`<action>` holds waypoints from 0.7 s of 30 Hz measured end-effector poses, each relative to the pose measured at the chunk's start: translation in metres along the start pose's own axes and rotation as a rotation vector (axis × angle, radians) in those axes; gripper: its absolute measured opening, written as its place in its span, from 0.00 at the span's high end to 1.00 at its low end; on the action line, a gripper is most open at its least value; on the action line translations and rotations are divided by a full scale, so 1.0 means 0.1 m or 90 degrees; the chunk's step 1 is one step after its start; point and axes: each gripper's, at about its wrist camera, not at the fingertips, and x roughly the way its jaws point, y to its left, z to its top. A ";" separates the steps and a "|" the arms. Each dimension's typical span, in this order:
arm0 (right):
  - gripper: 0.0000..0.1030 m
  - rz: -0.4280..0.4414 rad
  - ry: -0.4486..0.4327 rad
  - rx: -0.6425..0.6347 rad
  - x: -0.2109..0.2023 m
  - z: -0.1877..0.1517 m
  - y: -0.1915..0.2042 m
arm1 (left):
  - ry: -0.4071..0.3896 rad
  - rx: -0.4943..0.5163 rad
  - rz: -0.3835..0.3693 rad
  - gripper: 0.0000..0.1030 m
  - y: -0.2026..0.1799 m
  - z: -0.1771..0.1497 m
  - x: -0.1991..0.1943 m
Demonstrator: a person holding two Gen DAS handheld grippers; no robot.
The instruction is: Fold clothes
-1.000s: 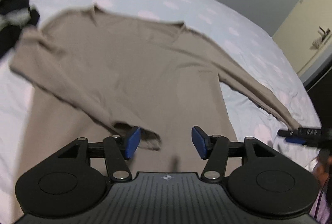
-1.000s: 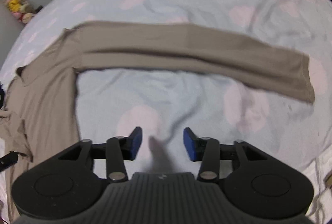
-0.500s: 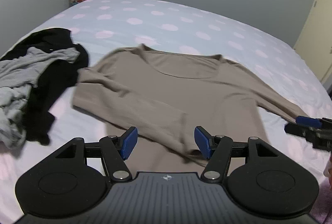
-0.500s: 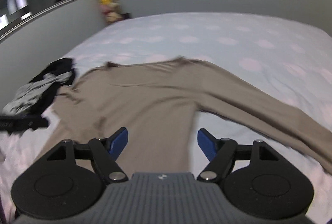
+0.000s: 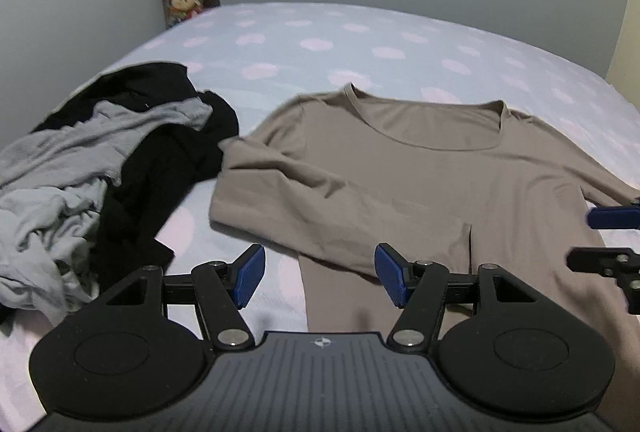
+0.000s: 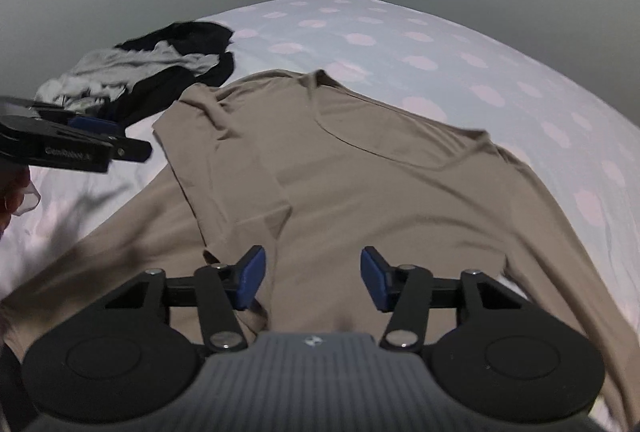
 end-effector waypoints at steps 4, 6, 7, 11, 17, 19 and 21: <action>0.60 -0.002 0.002 -0.050 0.10 0.01 0.12 | 0.011 -0.026 -0.020 0.44 0.15 0.06 0.03; 0.65 -0.002 0.006 -0.068 0.14 -0.01 0.14 | 0.015 -0.038 -0.022 0.47 0.22 0.08 0.05; 0.67 -0.003 0.009 -0.075 0.17 -0.01 0.15 | 0.017 -0.044 -0.019 0.47 0.24 0.09 0.06; 0.71 0.012 0.018 -0.078 0.25 -0.05 0.13 | 0.026 -0.061 -0.007 0.48 0.31 0.09 0.10; 0.68 0.081 0.002 -0.078 0.23 -0.04 0.27 | 0.060 -0.064 0.003 0.48 0.33 0.01 0.24; 0.61 0.099 0.006 -0.096 0.27 -0.05 0.38 | 0.064 -0.066 -0.002 0.49 0.33 0.00 0.26; 0.63 0.098 0.013 -0.114 0.34 -0.08 0.47 | 0.067 -0.065 -0.004 0.49 0.32 0.00 0.27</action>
